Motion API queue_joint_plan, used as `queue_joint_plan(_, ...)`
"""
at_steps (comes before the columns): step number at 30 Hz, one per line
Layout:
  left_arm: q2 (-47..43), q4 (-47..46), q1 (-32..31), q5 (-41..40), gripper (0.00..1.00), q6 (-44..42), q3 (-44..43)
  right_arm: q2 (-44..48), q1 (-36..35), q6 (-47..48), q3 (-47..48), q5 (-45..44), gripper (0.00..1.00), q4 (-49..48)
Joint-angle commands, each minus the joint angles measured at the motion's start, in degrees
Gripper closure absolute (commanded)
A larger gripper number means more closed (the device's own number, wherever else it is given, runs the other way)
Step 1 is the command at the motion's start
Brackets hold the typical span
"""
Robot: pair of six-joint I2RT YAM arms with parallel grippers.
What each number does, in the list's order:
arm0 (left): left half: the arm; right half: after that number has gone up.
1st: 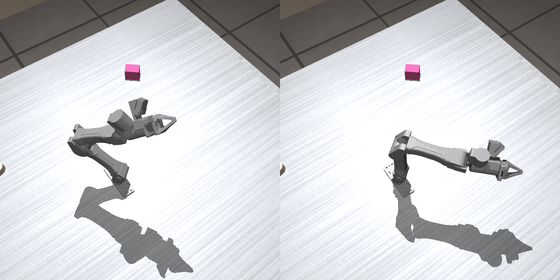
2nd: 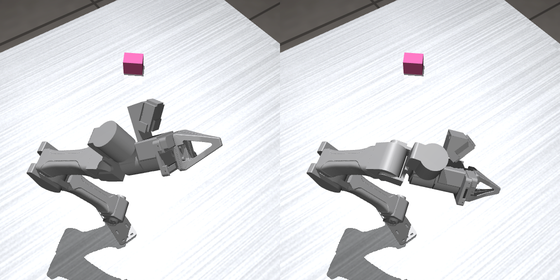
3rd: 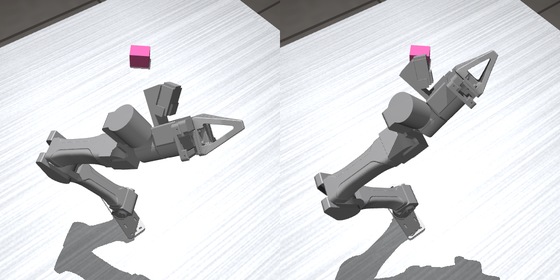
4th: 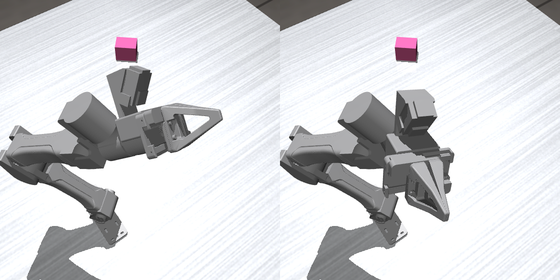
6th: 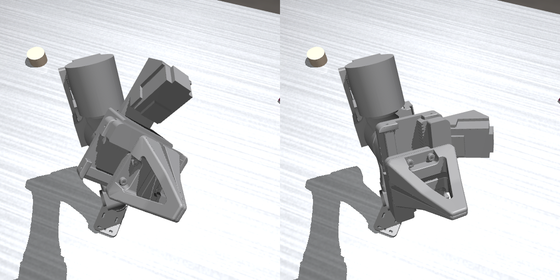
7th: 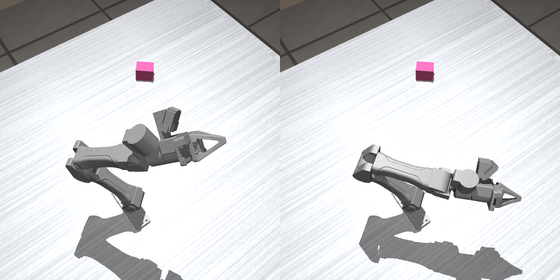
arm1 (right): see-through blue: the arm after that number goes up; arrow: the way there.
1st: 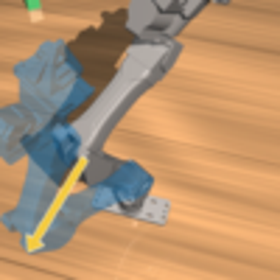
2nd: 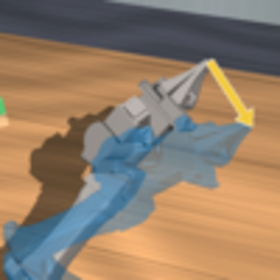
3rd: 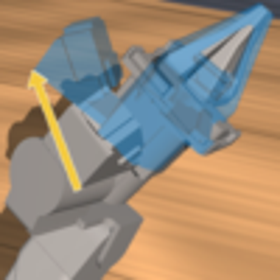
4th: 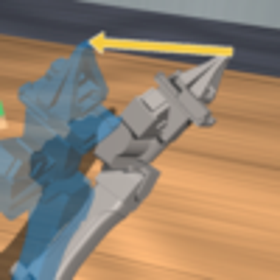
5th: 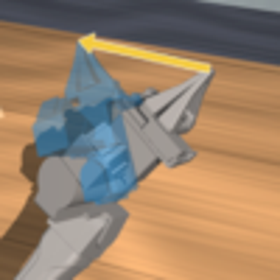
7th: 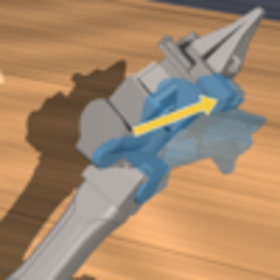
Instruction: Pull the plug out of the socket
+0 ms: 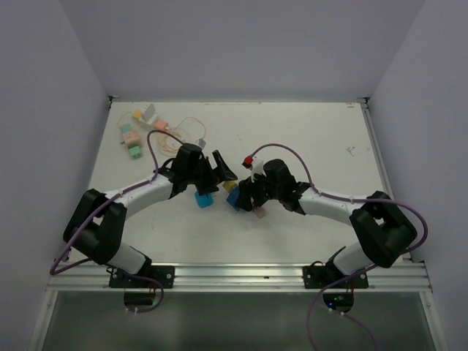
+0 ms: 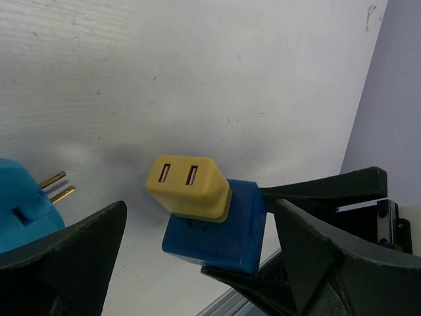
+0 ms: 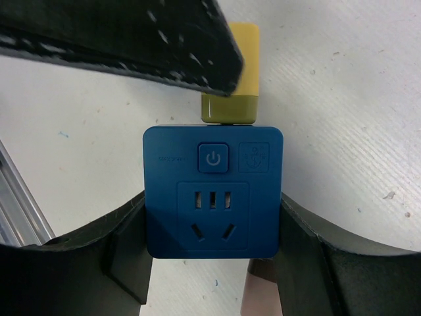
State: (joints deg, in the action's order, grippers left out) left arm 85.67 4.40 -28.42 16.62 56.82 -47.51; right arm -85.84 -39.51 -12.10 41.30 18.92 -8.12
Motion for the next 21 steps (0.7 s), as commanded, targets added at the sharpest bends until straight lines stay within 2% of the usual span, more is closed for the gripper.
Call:
queue_joint_plan(1,1.3,-3.2,-1.1,1.1,0.03,2.3,-2.2,3.5,-0.7,2.4,1.8,-1.1,1.00,-2.7)
queue_joint_plan(11,3.5,-8.7,-2.3,0.9,0.18,6.8,-0.7,4.5,-1.2,1.7,1.8,-1.6,1.00,-3.2)
queue_joint_plan(14,3.8,-10.2,-3.1,0.5,0.28,7.9,-0.1,4.5,-1.3,0.9,1.5,-1.7,1.00,-4.0)
queue_joint_plan(15,3.8,-10.5,-3.4,0.4,0.33,8.2,0.0,4.5,-1.4,0.5,1.4,-1.7,1.00,-4.2)
queue_joint_plan(18,3.5,-10.8,-3.4,-0.9,0.57,9.0,1.1,5.2,-1.4,-0.5,0.7,-1.9,1.00,-5.1)
queue_joint_plan(19,3.3,-11.0,-3.4,-1.3,0.73,9.5,1.4,5.4,-1.4,-0.7,0.5,-1.9,1.00,-5.3)
queue_joint_plan(21,2.7,-12.0,-3.4,-2.8,0.89,10.2,2.1,6.0,-1.4,-1.3,-0.3,-1.7,1.00,-5.6)
